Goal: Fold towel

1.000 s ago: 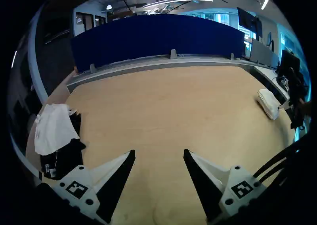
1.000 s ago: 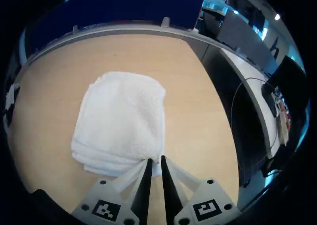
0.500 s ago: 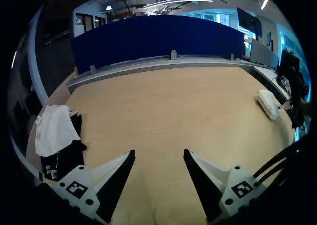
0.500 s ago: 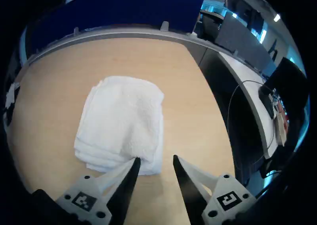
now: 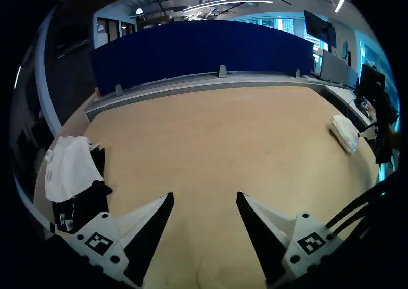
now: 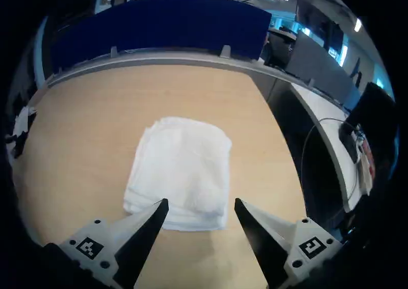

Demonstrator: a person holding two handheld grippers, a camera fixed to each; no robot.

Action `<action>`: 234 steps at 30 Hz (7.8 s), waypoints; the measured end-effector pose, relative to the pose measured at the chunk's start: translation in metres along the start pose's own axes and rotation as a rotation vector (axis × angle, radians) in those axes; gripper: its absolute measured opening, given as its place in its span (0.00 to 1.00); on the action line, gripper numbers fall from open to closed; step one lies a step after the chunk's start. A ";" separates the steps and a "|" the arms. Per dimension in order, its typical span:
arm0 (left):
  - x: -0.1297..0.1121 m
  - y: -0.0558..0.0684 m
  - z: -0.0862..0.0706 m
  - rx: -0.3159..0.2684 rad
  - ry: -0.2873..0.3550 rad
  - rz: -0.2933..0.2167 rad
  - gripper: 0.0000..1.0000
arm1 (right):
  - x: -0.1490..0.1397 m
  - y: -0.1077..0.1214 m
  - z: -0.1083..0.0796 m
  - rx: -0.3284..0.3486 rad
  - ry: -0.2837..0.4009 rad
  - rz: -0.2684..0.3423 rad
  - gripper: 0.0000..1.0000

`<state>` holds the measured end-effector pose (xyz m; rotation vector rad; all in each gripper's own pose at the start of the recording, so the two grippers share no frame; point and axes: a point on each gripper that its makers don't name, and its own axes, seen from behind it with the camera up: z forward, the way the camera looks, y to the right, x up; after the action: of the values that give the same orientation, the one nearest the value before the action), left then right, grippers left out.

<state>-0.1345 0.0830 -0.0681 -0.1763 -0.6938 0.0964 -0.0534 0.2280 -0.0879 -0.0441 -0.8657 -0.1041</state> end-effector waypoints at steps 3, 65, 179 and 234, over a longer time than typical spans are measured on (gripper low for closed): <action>-0.001 -0.001 -0.001 0.002 0.001 -0.003 0.90 | 0.008 -0.012 0.004 0.020 0.013 0.001 1.00; 0.025 -0.028 -0.015 0.034 0.108 -0.096 0.90 | 0.153 -0.085 -0.086 0.130 0.536 0.109 1.00; 0.036 -0.102 0.045 0.185 0.672 -0.123 0.90 | 0.214 -0.260 -0.147 0.157 0.880 0.085 1.00; 0.036 -0.102 0.044 0.184 0.671 -0.122 0.90 | 0.127 -0.218 -0.016 0.073 0.873 0.184 1.00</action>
<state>-0.1321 -0.0059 0.0080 0.0166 -0.0243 -0.0182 0.0169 0.0003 -0.0022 -0.0066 0.0089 0.0815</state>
